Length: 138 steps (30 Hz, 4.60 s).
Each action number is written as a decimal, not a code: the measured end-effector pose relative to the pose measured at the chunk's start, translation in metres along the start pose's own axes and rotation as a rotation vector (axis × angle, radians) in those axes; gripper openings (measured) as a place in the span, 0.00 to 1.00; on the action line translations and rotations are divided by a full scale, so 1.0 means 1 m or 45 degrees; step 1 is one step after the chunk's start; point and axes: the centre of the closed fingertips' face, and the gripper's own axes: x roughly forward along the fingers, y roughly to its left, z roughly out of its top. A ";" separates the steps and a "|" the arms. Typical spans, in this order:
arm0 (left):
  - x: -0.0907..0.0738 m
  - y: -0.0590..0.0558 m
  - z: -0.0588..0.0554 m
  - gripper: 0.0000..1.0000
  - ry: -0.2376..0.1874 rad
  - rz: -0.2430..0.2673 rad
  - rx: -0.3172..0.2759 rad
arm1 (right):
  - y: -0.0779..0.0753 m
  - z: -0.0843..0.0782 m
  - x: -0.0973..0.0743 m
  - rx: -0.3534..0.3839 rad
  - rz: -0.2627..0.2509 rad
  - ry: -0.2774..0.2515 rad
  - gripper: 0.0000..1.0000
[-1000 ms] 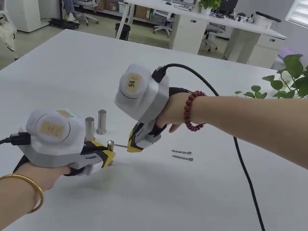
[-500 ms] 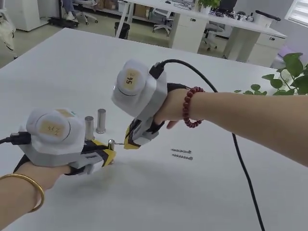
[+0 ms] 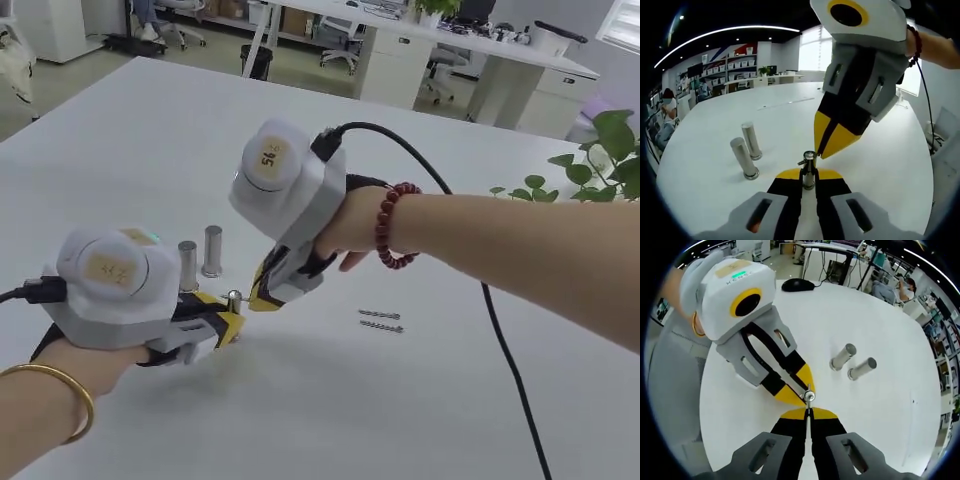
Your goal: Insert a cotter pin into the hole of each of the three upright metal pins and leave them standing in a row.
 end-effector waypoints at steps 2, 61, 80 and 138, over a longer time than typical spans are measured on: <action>0.000 0.000 0.000 0.07 -0.001 -0.001 -0.001 | 0.000 0.002 0.001 0.011 0.003 -0.013 0.03; -0.003 0.003 -0.008 0.26 0.048 0.023 -0.023 | -0.008 0.002 -0.014 0.155 -0.025 -0.158 0.15; -0.039 0.003 0.005 0.57 -0.035 0.040 -0.045 | -0.039 0.055 -0.014 0.381 -0.078 -0.499 0.26; -0.074 0.000 0.010 0.78 -0.088 0.083 -0.112 | -0.070 0.081 0.027 0.417 -0.192 -0.547 0.13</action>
